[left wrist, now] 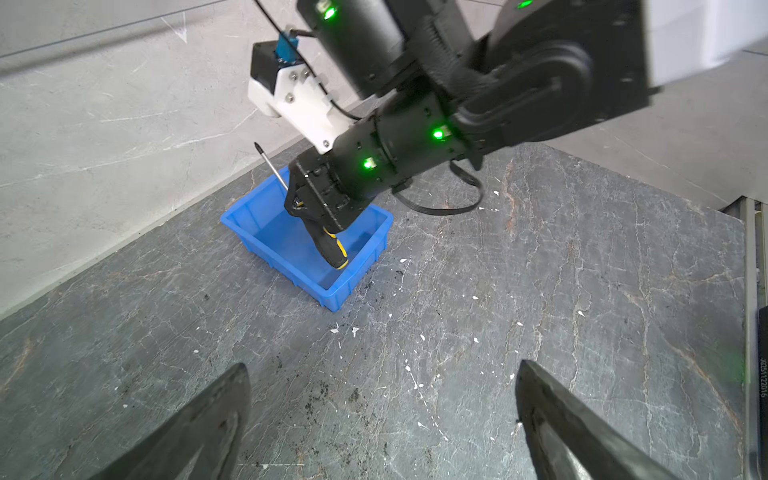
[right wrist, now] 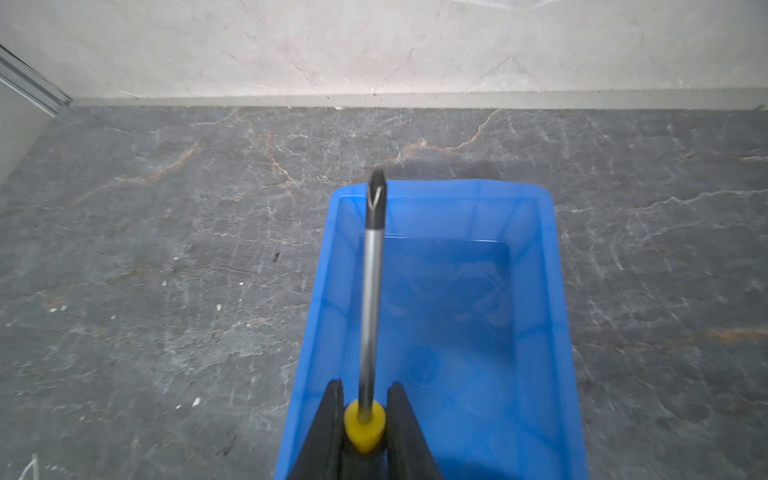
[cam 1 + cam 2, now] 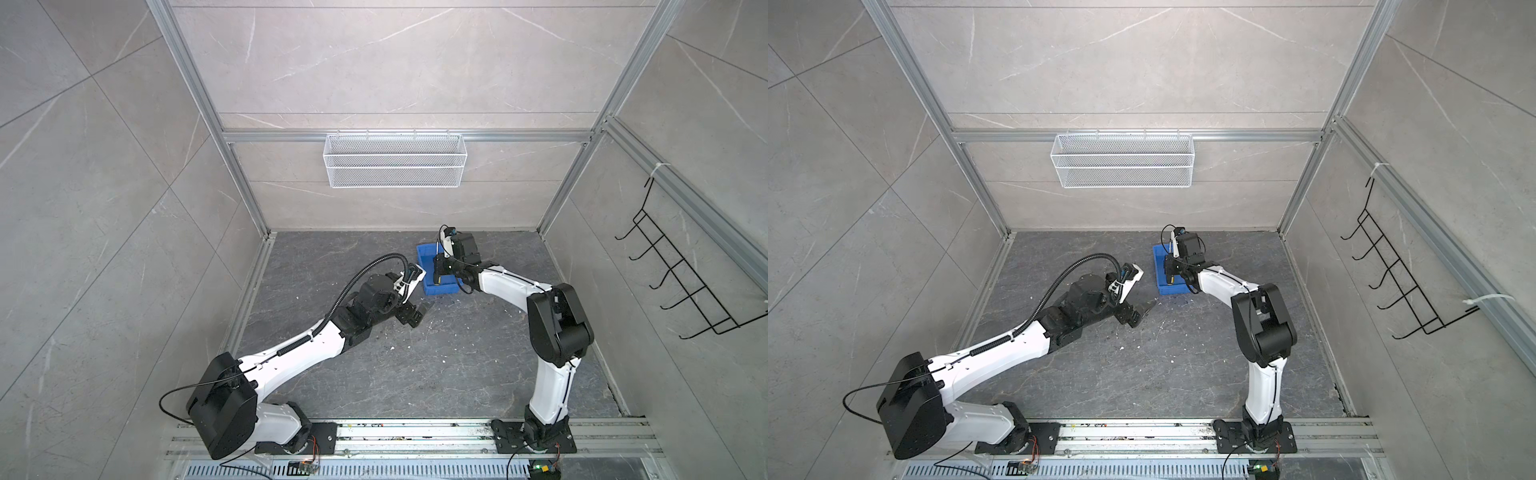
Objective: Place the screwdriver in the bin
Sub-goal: 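Carry the screwdriver over the blue bin with the right gripper while the left releases, then lower the screwdriver into the blue bin and open the right gripper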
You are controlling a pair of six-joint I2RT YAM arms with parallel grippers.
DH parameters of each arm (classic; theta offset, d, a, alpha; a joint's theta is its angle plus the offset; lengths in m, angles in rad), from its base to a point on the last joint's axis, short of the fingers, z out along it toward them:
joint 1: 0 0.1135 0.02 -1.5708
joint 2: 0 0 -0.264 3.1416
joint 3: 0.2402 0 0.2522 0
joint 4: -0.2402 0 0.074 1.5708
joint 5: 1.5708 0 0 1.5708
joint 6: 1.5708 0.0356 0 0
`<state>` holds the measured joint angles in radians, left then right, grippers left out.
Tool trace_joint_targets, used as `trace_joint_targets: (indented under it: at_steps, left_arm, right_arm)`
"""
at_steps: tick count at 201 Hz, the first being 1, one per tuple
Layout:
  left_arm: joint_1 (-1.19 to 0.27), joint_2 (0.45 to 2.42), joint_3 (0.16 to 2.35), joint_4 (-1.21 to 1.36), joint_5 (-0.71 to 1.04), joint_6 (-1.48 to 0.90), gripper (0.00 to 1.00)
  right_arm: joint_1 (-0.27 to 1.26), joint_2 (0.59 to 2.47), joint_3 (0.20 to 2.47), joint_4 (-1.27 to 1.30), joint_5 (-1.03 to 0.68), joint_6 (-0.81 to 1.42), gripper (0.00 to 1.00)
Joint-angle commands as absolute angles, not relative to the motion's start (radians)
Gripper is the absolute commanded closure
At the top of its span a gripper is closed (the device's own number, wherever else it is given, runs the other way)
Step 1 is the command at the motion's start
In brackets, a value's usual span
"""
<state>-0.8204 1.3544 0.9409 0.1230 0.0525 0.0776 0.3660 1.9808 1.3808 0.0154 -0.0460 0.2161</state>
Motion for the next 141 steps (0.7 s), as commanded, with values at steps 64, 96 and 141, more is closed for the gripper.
trace_joint_targets:
  at_steps: [64, 96, 141]
  left_arm:
    - [-0.826, 1.325, 0.962, 0.110, 0.041, 0.104, 0.00]
    - [-0.825, 1.315, 0.956, 0.109, 0.036, 0.099, 0.00]
    - [-0.826, 1.302, 0.951, 0.100, 0.029, 0.054, 0.00]
  right_arm:
    - [0.365, 2.202, 1.644, -0.191, -0.013, 0.198, 1.00]
    - [0.364, 2.241, 1.697, -0.219, -0.015, 0.204, 0.98]
    - [0.363, 2.215, 1.692, -0.215, -0.013, 0.199, 0.74]
